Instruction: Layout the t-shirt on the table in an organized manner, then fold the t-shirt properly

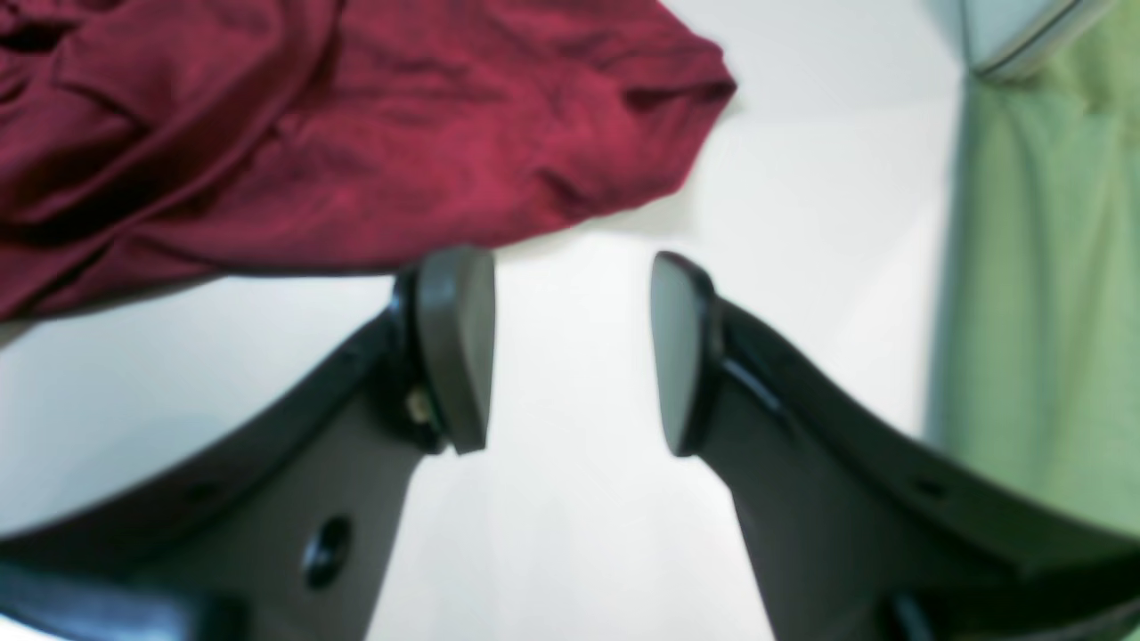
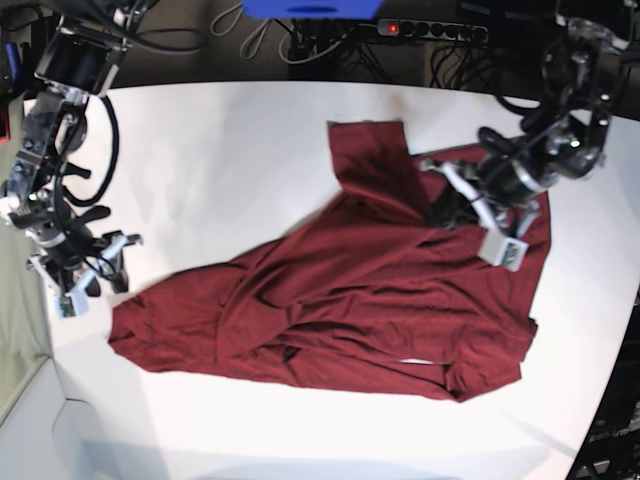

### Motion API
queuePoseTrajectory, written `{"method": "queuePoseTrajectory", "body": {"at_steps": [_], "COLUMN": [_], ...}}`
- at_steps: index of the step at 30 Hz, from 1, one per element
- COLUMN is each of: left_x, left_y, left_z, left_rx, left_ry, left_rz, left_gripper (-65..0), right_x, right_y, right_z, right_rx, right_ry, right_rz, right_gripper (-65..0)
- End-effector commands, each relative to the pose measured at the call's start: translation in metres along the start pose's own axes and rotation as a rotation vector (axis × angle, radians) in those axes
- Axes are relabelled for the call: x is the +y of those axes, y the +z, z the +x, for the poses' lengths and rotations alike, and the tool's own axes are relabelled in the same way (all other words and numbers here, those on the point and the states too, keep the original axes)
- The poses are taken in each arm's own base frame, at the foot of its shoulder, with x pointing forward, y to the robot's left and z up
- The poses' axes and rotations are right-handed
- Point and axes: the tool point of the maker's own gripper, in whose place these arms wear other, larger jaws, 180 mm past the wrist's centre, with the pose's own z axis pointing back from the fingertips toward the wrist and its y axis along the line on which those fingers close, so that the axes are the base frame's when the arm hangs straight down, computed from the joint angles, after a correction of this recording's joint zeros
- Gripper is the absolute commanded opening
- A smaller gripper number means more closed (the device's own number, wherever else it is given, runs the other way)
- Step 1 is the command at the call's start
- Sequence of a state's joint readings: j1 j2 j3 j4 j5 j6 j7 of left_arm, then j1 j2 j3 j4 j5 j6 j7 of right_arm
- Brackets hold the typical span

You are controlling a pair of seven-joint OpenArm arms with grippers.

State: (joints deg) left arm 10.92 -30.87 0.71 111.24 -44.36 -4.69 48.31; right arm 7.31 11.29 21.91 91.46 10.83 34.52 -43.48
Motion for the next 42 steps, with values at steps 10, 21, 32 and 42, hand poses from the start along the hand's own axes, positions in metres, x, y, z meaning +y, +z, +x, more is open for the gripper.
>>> {"method": "queuePoseTrajectory", "body": {"at_steps": [10,21,32,42], "left_x": [0.067,0.091,0.083,0.069], "left_y": [0.086,0.135,0.115,0.104], "left_z": [0.027,0.053,0.025,0.012], "left_rx": [-0.150,-0.271,-0.215,-0.187], "left_ry": [0.062,0.085,0.119,0.151], "left_rz": [0.106,0.133,0.128,0.086], "left_gripper": [-64.6,-64.6,-64.6,-64.7], "right_x": [0.051,0.093,0.128,0.132], "right_y": [-0.015,-0.022,-0.038,-0.100], "right_z": [0.038,0.039,0.056,0.054], "right_rx": [-0.089,-0.087,-0.099,0.047], "right_ry": [0.050,0.080,0.061,-0.028], "right_rz": [0.115,0.206,0.280,0.359], "right_gripper": [-36.5,-36.5,-36.2,-36.2]}}
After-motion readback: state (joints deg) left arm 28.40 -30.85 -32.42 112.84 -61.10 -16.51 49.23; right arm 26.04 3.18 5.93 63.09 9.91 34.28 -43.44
